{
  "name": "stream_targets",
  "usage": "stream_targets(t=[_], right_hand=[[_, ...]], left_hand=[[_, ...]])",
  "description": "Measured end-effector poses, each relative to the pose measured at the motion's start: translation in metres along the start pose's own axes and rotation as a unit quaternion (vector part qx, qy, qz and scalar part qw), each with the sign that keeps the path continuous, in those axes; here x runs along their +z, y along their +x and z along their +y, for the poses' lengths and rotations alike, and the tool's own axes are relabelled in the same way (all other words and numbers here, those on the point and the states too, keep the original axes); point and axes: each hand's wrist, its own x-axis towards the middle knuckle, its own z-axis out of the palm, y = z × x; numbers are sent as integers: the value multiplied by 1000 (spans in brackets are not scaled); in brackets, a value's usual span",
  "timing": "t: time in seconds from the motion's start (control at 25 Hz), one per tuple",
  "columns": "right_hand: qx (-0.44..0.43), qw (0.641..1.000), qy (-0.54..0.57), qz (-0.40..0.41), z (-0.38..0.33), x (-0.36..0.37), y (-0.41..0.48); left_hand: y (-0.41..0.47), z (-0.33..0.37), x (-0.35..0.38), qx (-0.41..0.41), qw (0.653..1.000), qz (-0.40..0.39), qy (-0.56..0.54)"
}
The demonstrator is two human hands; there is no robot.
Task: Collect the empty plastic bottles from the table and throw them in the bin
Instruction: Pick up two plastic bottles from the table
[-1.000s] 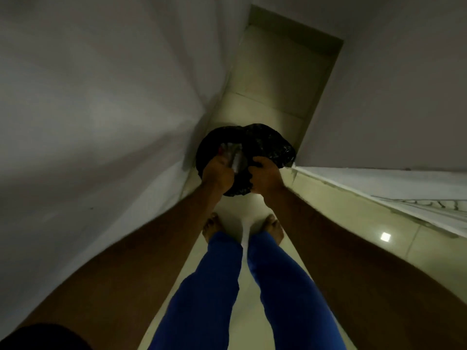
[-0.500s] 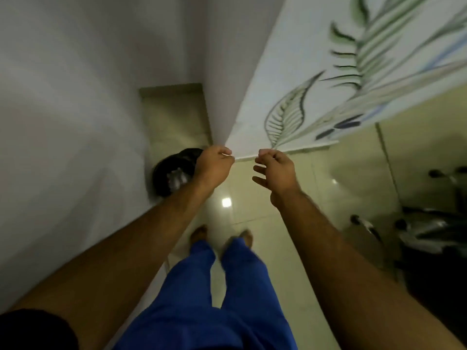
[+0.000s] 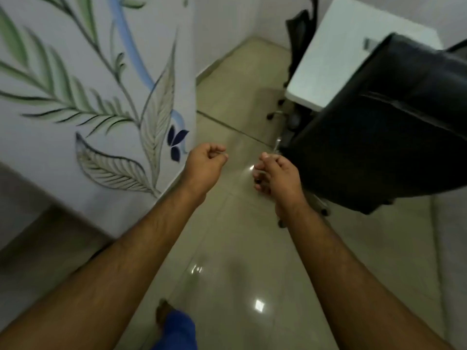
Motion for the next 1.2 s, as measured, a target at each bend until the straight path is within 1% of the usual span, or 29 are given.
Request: stream_targets(t=[0.16, 0.28, 0.4, 0.48, 0.64, 0.8, 0.88, 1.0, 1.12, 1.2], right_hand=[[10, 996, 12, 93, -16, -182, -34], [-14, 985, 5, 172, -23, -313, -61], [-45, 974, 6, 223, -42, -420, -77], [-50, 968, 8, 246, -53, -479, -78], [-54, 959, 10, 276, -69, -573, -45], [-71, 950, 18, 305, -98, -657, 27], [-67, 948, 20, 311, -119, -702, 73], [-63, 948, 27, 310, -143, -754, 123], [-63, 948, 25, 311, -165, -808, 173], [-71, 951, 21, 300, -178, -847, 212]], left_hand=[[-61, 40, 145, 49, 997, -66, 11], [-115, 68, 254, 61, 990, -128, 5], [-162, 91, 352, 89, 975, -205, 5], [-184, 105, 411, 116, 962, -248, 7], [-188, 129, 519, 121, 951, -284, 9], [-159, 151, 640, 131, 942, -309, 10], [-135, 168, 706, 127, 942, -310, 11], [-106, 193, 784, 117, 945, -306, 1], [-80, 217, 858, 111, 948, -297, 14], [-62, 228, 908, 120, 949, -292, 11]])
